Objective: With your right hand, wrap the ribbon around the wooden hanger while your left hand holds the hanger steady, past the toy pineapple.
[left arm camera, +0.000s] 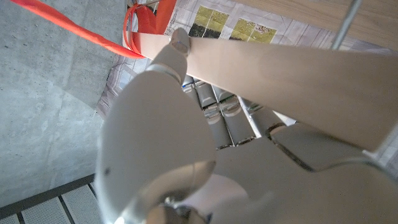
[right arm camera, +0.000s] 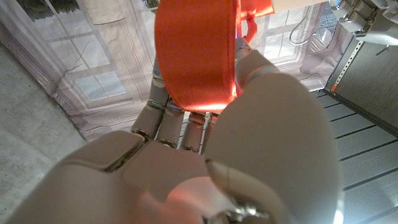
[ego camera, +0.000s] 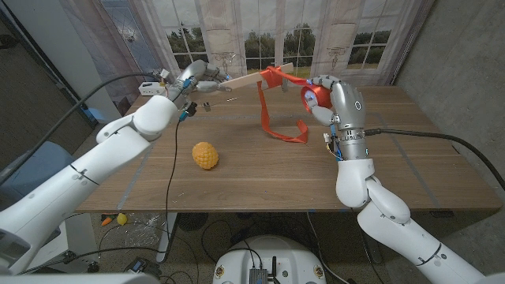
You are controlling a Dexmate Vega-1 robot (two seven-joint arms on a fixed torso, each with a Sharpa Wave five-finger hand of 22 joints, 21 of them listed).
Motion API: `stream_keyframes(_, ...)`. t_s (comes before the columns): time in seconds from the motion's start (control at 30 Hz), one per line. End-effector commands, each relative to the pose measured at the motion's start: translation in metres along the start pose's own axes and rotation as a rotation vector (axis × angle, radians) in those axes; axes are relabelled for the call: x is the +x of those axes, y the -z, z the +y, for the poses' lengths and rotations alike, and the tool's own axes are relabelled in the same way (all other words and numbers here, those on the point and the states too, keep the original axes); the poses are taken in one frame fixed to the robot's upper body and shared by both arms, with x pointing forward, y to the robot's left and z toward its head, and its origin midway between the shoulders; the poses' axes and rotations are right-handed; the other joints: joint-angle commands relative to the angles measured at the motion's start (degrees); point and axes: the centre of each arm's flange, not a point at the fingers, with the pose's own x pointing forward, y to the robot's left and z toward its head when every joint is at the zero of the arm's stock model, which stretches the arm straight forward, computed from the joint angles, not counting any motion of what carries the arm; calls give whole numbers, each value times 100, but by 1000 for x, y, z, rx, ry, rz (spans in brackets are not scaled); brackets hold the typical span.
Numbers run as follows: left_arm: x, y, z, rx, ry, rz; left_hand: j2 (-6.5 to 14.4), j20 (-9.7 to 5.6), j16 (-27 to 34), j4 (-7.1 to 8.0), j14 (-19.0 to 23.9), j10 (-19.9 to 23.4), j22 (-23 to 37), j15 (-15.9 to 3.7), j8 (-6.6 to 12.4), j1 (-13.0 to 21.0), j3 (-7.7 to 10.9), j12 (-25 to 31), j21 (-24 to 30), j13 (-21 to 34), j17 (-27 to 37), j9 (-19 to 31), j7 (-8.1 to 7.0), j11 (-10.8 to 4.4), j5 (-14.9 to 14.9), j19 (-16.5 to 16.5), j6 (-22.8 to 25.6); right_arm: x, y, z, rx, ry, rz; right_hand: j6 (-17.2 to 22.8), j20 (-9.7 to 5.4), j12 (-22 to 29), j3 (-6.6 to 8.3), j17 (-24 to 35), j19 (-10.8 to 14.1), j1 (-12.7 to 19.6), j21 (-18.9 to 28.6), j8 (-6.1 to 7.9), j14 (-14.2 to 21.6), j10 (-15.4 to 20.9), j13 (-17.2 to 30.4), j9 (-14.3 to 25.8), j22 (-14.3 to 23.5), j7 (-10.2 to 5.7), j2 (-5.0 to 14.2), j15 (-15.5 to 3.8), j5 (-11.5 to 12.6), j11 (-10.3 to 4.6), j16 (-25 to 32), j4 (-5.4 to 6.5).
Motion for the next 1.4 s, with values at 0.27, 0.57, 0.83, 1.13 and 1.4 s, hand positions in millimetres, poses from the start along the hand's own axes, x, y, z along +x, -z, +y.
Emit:
stream_keyframes(0.27, -6, 27, 8, -256, 47, 61, 438, -191, -7, 228, 524, 32, 5, -751, 32, 426, 290, -20, 59, 8, 32, 13, 89, 1, 29, -50, 68, -12, 21, 27, -19, -155, 154, 43, -812, -10, 122, 29, -30, 984, 32, 20, 883, 234, 17, 17, 20, 9, 1059, -1277, 36, 173, 32, 75)
stream_keyframes(0.57, -11, 48, 12, -318, 47, 169, 434, -191, -13, 227, 548, 28, 8, -755, 41, 431, 290, -25, 76, 9, 24, 17, 76, -3, 30, -54, 78, -6, 33, 41, -22, -229, 166, 38, -811, -20, 125, 25, -36, 982, 38, 17, 884, 238, 27, 17, 18, 10, 1057, -1277, 35, 172, 26, 75)
stream_keyframes(0.83, -13, 59, 12, -271, 49, 280, 431, -192, -26, 227, 547, 41, 8, -755, 38, 432, 290, -23, 90, 11, 20, 15, 75, 0, 31, -59, 74, 1, 34, 49, -16, -299, 141, 38, -811, -34, 132, 27, -52, 977, 36, 16, 875, 224, 40, 18, 14, 11, 1059, -1269, 35, 178, 20, 79)
stream_keyframes(1.13, -9, 69, 12, -202, 73, 396, 422, -195, -34, 222, 559, 53, 9, -763, 33, 439, 289, -35, 103, -13, 14, 11, 67, 3, 34, -64, 65, 5, 32, 61, -14, -381, 115, 23, -811, -43, 138, 34, -63, 974, 39, 9, 874, 227, 54, 18, 13, 5, 1056, -1274, 34, 166, 20, 78)
stream_keyframes(1.4, -5, 78, 12, -193, 117, 495, 414, -195, -40, 223, 571, 56, 10, -770, 36, 439, 286, -35, 121, -12, 14, 7, 63, -3, 35, -65, 76, 6, 30, 67, -34, -418, 113, 14, -809, -63, 141, 27, -70, 972, 44, 5, 870, 226, 50, 18, 13, -5, 1055, -1277, 31, 173, 11, 78)
